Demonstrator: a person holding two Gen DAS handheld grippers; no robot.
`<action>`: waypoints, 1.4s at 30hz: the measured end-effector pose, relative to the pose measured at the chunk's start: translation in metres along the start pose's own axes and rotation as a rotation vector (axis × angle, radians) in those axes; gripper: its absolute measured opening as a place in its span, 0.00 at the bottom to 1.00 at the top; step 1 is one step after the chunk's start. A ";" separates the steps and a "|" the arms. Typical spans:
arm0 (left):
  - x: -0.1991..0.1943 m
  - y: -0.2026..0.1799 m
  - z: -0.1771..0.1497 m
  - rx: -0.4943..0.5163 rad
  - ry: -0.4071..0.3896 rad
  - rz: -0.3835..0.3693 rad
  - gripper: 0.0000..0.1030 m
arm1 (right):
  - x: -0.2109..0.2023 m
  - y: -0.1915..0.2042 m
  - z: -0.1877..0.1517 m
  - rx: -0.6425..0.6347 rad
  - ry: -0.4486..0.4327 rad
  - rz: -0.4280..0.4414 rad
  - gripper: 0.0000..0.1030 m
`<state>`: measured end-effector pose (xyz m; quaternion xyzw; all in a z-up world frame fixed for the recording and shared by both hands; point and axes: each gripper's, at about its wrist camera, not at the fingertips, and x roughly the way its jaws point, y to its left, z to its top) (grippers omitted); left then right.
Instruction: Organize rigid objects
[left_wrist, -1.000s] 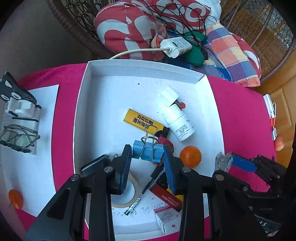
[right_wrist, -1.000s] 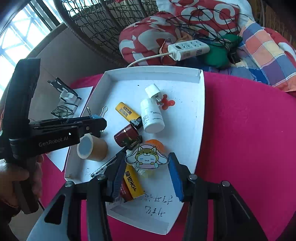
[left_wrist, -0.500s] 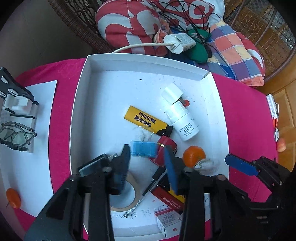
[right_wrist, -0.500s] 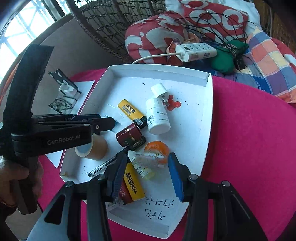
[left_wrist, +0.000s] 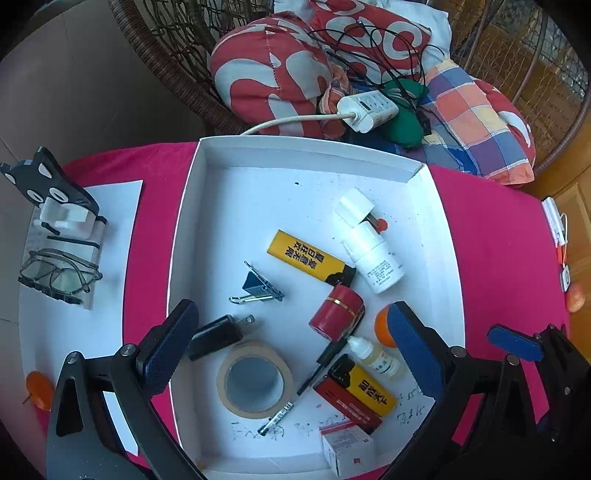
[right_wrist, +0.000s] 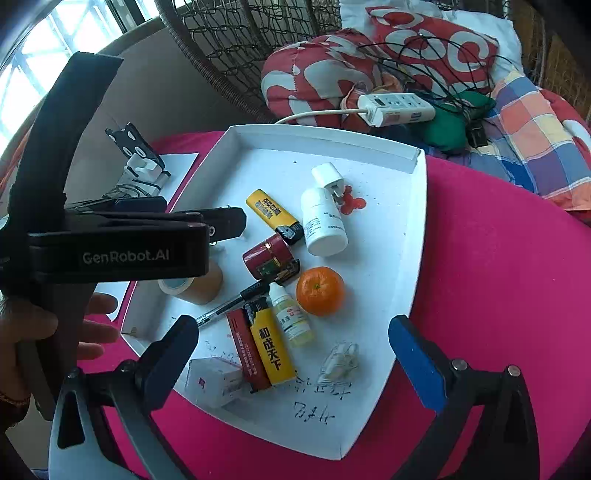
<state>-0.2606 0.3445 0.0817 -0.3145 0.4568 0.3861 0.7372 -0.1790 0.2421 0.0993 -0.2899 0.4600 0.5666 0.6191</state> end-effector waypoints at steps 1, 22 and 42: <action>0.000 -0.001 -0.001 0.001 0.000 0.000 1.00 | -0.001 -0.001 -0.001 0.005 -0.001 -0.002 1.00; -0.117 -0.046 -0.032 0.073 -0.259 0.103 1.00 | -0.057 -0.014 -0.024 0.017 -0.118 -0.023 1.00; -0.267 -0.078 -0.078 -0.169 -0.577 0.195 1.00 | -0.210 -0.037 -0.046 -0.053 -0.489 -0.279 1.00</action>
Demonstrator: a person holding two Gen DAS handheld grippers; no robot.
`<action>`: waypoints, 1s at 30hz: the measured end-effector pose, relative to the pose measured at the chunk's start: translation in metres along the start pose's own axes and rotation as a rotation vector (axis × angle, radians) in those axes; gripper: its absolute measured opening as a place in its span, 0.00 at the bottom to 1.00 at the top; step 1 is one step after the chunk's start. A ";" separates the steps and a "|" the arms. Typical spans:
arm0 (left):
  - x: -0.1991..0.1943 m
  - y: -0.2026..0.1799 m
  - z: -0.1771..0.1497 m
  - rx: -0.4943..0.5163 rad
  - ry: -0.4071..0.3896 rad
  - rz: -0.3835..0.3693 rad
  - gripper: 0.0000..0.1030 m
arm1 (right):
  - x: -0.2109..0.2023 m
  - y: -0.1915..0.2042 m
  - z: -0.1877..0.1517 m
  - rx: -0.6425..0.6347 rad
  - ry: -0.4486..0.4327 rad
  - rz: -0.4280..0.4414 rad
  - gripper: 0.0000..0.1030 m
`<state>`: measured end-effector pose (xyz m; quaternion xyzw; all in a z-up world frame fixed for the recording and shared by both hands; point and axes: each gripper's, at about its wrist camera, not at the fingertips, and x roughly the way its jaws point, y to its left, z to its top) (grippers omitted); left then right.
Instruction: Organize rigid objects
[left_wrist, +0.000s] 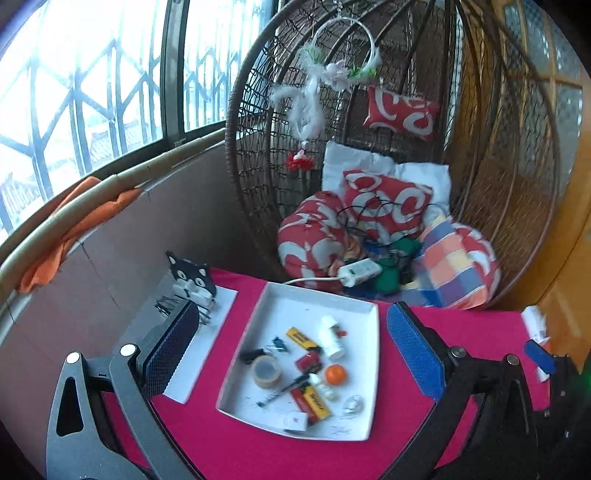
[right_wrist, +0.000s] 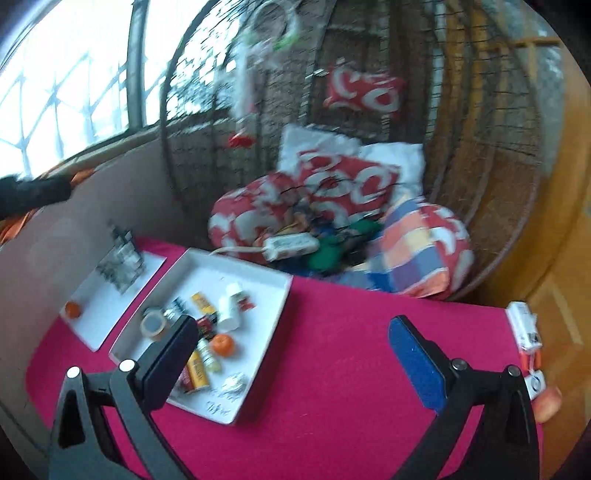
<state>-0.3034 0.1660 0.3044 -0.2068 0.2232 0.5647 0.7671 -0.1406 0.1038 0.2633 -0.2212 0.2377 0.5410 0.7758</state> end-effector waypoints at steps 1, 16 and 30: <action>-0.003 -0.002 0.000 0.001 0.001 -0.013 1.00 | -0.004 -0.005 0.002 0.014 -0.011 -0.013 1.00; -0.082 -0.031 -0.009 0.027 -0.036 -0.003 1.00 | -0.117 -0.090 0.015 0.247 -0.251 -0.072 1.00; -0.107 -0.051 -0.050 0.085 0.033 0.000 1.00 | -0.170 -0.117 -0.017 0.356 -0.337 0.054 1.00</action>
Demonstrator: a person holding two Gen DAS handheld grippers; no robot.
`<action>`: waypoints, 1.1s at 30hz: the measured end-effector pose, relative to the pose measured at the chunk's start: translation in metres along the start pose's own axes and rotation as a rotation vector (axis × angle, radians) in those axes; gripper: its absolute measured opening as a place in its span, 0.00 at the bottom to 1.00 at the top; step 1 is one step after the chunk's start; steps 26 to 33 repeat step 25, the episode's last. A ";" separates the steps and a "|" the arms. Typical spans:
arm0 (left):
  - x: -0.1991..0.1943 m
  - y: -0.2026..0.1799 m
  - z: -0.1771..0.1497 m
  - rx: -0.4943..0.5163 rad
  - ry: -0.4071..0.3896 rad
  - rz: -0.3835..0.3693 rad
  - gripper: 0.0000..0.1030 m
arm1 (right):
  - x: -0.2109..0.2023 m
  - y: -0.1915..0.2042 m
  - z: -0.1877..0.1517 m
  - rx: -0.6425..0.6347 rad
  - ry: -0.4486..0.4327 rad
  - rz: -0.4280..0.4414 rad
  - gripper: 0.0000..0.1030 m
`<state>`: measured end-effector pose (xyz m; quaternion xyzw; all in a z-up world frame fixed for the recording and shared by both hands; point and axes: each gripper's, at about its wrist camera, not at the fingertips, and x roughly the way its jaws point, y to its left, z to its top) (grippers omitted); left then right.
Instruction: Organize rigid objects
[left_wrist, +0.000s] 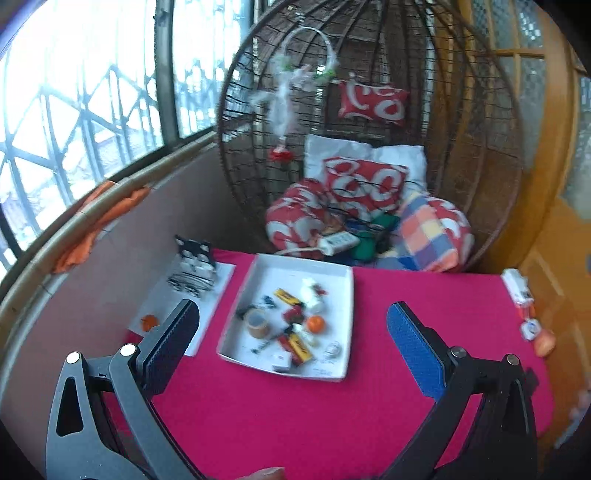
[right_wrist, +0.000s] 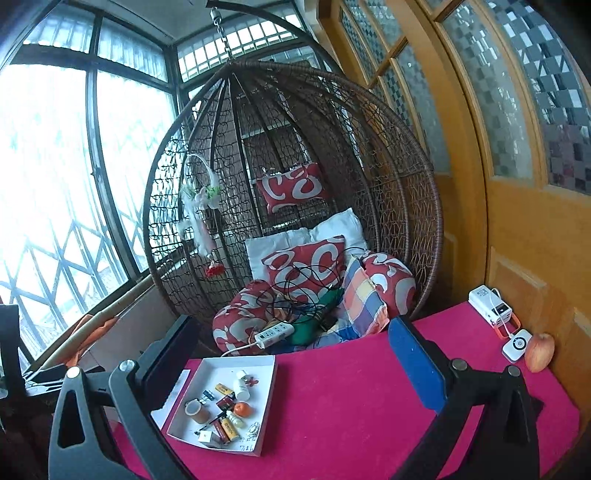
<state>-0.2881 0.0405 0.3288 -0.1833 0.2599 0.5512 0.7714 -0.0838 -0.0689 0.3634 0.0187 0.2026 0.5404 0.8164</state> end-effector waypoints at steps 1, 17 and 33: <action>0.000 -0.002 -0.004 -0.004 0.012 -0.026 1.00 | 0.000 0.000 -0.001 -0.002 0.004 0.004 1.00; 0.004 -0.012 -0.013 0.024 0.071 -0.074 1.00 | 0.003 0.009 -0.015 -0.045 0.080 -0.015 1.00; 0.008 -0.006 -0.013 0.008 0.087 -0.069 1.00 | 0.008 0.013 -0.017 -0.055 0.108 -0.003 1.00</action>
